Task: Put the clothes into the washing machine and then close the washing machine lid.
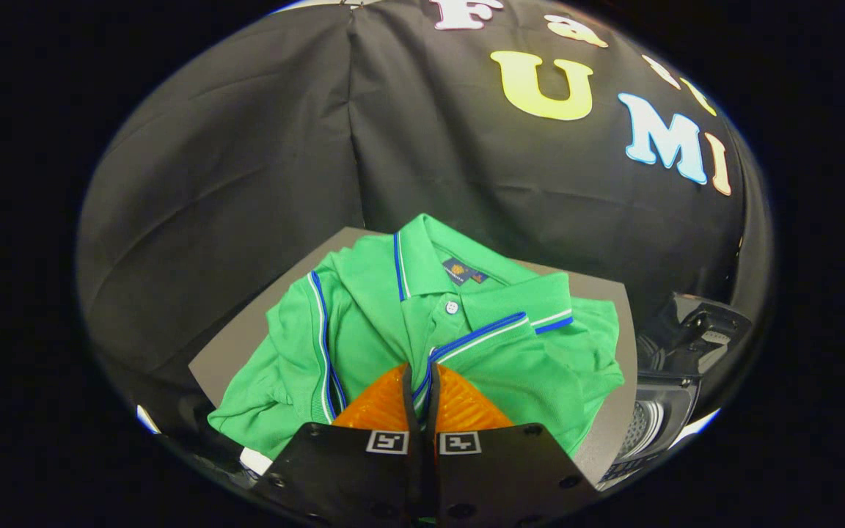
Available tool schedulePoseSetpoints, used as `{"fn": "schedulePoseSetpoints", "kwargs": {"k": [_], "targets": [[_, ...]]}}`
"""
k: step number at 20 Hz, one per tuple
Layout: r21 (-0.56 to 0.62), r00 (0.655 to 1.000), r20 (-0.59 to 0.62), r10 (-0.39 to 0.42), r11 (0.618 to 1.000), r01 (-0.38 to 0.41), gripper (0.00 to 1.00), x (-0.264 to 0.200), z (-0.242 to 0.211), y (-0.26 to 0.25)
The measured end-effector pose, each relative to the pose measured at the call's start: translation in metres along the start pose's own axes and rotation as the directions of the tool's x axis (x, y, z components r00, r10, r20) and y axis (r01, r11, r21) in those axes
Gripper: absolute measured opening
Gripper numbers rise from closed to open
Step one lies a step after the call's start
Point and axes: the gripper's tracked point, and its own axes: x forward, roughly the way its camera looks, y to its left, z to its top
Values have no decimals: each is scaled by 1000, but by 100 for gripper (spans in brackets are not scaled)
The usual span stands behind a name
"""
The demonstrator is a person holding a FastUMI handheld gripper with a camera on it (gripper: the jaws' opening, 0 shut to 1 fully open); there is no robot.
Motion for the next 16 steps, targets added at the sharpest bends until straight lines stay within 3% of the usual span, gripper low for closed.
{"fn": "schedulePoseSetpoints", "kwargs": {"k": [4, 10, 16], "targets": [[-28, 998, 59, 20, 999, -18, 2, -15, 18, 3], [38, 984, 152, 88, 995, -94, 1, -40, 51, 6], [32, 959, 268, 92, 994, -104, 1, -76, 89, -8]]}}
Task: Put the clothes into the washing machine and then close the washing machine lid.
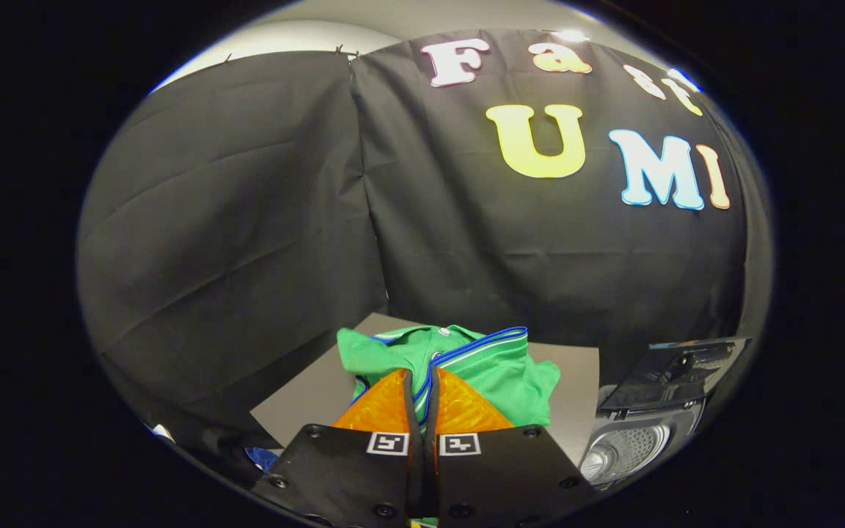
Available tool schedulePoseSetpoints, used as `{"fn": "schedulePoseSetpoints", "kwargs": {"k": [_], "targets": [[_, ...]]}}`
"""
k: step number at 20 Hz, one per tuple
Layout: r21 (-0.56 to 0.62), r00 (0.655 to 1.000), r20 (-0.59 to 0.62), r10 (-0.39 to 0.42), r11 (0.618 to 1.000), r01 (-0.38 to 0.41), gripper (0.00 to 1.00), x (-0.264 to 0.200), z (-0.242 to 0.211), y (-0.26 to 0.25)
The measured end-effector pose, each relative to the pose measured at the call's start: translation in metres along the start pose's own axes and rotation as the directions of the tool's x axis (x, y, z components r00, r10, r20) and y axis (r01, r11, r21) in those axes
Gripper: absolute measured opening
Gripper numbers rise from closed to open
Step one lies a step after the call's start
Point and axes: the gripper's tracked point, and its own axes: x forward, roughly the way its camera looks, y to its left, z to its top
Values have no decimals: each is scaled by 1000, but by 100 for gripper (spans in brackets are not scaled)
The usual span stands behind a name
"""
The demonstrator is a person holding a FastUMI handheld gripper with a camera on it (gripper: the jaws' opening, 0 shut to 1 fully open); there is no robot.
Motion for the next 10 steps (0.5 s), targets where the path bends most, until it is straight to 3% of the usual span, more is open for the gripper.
{"fn": "schedulePoseSetpoints", "kwargs": {"k": [10], "targets": [[-10, 996, 85, -36, 999, 37, 1, -28, 23, -29]]}}
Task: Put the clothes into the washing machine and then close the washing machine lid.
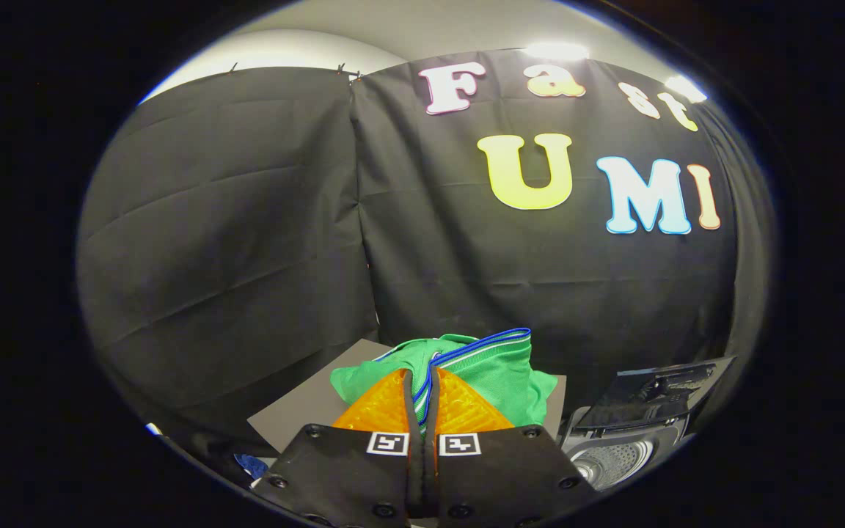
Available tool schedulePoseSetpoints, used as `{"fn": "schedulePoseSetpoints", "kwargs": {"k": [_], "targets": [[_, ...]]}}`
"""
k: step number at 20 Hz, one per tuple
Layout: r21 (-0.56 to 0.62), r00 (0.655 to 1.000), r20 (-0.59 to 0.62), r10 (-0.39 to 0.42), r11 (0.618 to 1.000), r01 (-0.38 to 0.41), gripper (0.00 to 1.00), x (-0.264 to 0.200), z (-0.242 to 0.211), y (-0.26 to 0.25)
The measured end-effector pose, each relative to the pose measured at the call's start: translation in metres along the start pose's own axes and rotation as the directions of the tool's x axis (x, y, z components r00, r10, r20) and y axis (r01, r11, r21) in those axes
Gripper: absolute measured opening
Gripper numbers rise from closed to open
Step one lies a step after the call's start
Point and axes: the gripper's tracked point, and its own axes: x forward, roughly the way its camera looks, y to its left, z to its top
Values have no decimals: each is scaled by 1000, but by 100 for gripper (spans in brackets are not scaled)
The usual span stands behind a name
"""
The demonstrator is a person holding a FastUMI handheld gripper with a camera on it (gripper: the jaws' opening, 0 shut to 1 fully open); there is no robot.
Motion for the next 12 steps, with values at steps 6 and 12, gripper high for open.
{"fn": "schedulePoseSetpoints", "kwargs": {"k": [6, 12], "targets": [[34, 996, 43, -75, 997, 74, 1, -26, 14, -53], [65, 978, 59, -198, 979, 195, 1, -59, 16, -122]]}}
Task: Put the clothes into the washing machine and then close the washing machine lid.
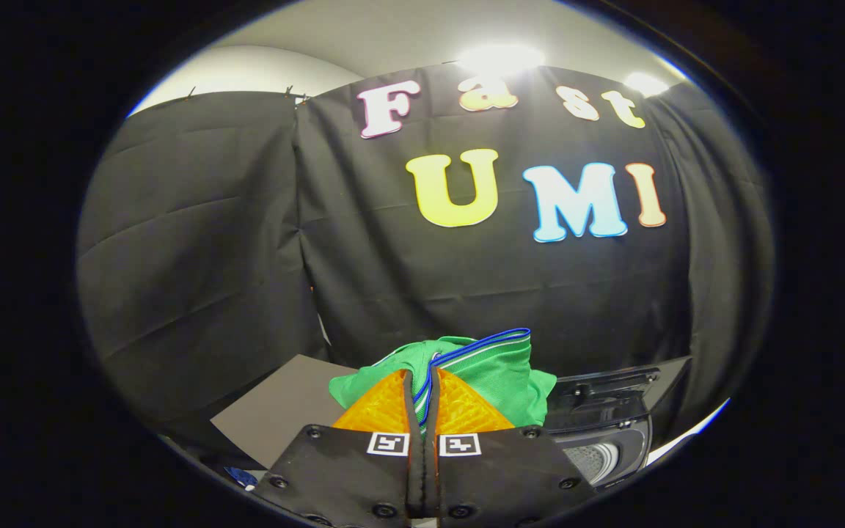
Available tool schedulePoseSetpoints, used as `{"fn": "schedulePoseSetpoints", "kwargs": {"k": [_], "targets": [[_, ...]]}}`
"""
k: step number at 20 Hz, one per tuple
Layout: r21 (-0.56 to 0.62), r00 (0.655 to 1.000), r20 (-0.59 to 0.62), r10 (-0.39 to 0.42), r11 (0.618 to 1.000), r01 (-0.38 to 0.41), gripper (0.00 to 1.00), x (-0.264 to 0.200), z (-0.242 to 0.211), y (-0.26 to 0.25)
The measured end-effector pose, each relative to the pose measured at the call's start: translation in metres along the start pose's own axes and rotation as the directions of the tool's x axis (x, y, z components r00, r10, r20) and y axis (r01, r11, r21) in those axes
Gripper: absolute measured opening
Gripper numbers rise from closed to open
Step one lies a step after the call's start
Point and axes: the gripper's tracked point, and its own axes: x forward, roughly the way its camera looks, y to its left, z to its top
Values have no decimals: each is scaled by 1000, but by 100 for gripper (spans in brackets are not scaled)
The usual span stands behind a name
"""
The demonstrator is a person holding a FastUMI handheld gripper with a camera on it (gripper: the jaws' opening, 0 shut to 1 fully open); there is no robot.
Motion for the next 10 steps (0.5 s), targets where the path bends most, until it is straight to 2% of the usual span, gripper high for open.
{"fn": "schedulePoseSetpoints", "kwargs": {"k": [4, 10], "targets": [[26, 997, 10, -78, 997, 78, 1, -22, 4, -50], [32, 989, 23, -144, 989, 144, 1, -53, 15, -115]]}}
